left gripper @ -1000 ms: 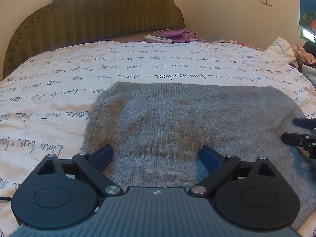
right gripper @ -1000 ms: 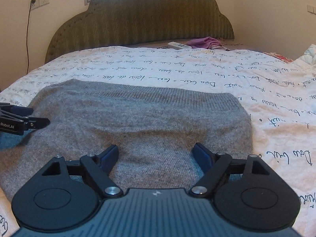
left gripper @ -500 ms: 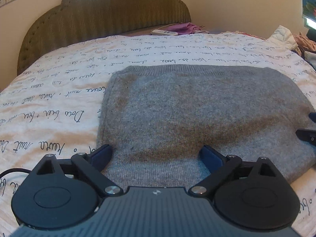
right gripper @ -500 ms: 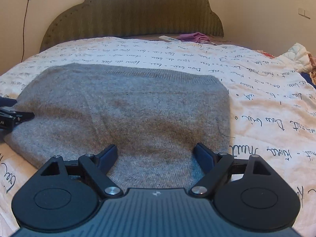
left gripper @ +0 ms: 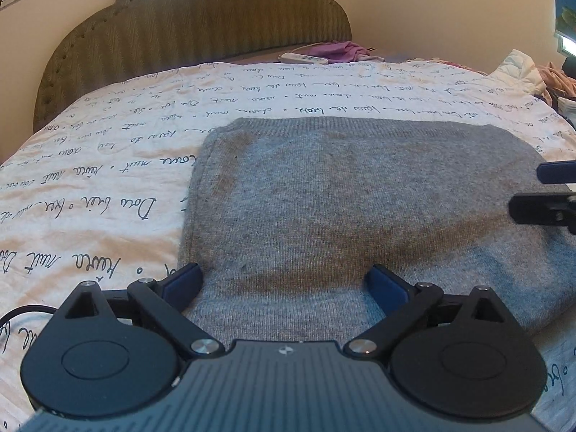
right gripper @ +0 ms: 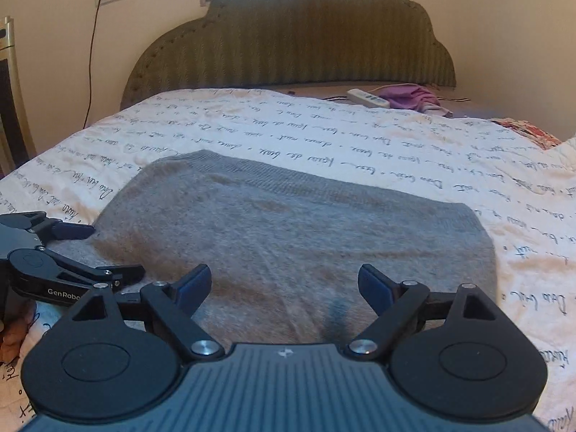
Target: Fold small clothes
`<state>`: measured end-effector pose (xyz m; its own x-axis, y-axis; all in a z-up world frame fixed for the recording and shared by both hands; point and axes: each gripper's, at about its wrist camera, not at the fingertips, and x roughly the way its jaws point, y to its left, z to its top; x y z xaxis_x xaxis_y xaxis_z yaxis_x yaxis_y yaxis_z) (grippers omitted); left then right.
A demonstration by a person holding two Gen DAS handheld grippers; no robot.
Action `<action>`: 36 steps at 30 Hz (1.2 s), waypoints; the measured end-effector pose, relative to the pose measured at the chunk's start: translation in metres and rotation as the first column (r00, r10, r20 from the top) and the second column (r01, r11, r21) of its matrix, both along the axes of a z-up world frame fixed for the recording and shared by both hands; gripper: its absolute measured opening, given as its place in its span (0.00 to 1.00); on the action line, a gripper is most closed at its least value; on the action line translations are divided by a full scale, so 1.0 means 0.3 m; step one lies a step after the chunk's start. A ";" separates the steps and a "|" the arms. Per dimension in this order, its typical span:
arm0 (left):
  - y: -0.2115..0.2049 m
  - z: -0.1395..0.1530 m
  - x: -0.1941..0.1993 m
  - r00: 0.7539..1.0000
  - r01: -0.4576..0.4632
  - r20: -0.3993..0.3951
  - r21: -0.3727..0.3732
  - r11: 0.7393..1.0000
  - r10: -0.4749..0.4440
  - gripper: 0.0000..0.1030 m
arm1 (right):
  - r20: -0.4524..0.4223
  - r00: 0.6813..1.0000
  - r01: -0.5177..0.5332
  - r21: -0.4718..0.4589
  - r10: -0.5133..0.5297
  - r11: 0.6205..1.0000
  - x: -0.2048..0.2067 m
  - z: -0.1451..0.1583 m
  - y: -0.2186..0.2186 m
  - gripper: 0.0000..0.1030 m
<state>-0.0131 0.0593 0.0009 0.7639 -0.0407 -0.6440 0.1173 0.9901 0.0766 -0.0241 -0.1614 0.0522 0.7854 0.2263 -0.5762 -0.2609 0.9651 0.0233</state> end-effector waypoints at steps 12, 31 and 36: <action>0.080 0.055 -0.088 0.992 -0.083 0.081 -0.122 0.989 0.093 0.87 | -0.008 1.000 -0.028 -0.036 0.027 0.999 0.044 -0.160 0.048 0.96; 0.391 -0.010 -0.174 0.914 -0.371 -0.265 -0.851 0.372 0.306 0.77 | 0.001 0.999 -0.032 -0.004 0.032 0.999 0.036 -0.158 0.034 0.96; 0.350 -0.004 -0.104 0.887 -0.451 -0.297 -0.720 0.528 0.353 0.11 | 0.001 1.000 -0.031 -0.005 0.031 1.000 0.035 -0.158 0.036 0.96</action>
